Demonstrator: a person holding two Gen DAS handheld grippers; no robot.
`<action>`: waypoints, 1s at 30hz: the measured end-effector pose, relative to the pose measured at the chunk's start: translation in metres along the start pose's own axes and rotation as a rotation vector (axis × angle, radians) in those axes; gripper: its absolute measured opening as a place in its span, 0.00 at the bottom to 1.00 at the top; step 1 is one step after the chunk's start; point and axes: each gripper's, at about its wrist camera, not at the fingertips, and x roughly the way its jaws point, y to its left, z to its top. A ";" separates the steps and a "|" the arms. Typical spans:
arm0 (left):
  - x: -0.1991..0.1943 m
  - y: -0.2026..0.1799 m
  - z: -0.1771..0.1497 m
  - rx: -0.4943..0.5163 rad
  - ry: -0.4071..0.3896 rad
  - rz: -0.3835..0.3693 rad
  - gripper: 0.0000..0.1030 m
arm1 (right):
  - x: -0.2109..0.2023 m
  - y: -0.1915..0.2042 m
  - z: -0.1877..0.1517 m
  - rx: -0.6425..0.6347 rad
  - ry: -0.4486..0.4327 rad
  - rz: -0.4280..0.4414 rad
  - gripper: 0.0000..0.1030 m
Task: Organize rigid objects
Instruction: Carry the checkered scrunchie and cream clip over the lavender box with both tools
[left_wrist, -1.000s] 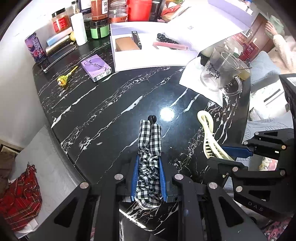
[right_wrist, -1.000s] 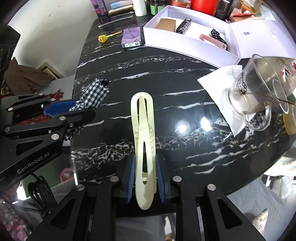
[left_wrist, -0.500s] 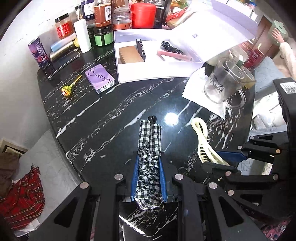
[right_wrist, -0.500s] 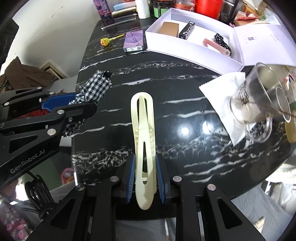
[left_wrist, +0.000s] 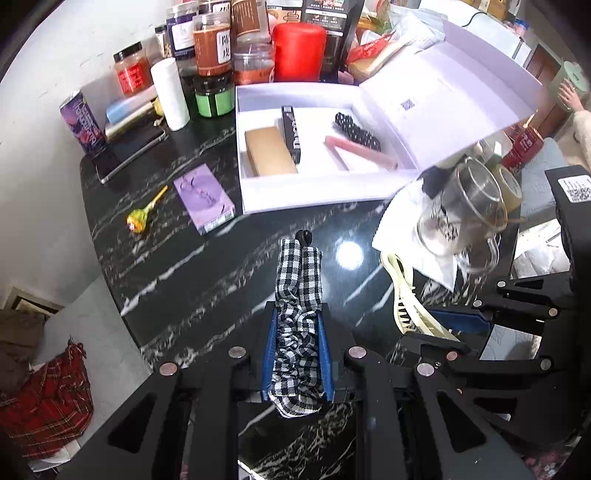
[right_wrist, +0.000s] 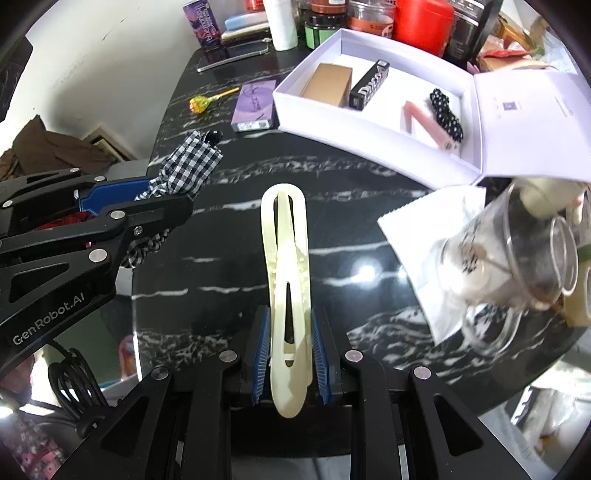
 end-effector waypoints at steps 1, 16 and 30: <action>-0.001 -0.001 0.005 0.004 -0.006 0.004 0.20 | -0.002 -0.002 0.003 -0.003 -0.005 -0.001 0.21; -0.012 -0.005 0.074 0.047 -0.086 0.010 0.20 | -0.039 -0.036 0.058 -0.015 -0.079 -0.034 0.21; -0.010 -0.009 0.129 0.097 -0.131 0.008 0.20 | -0.057 -0.066 0.105 -0.020 -0.134 -0.060 0.21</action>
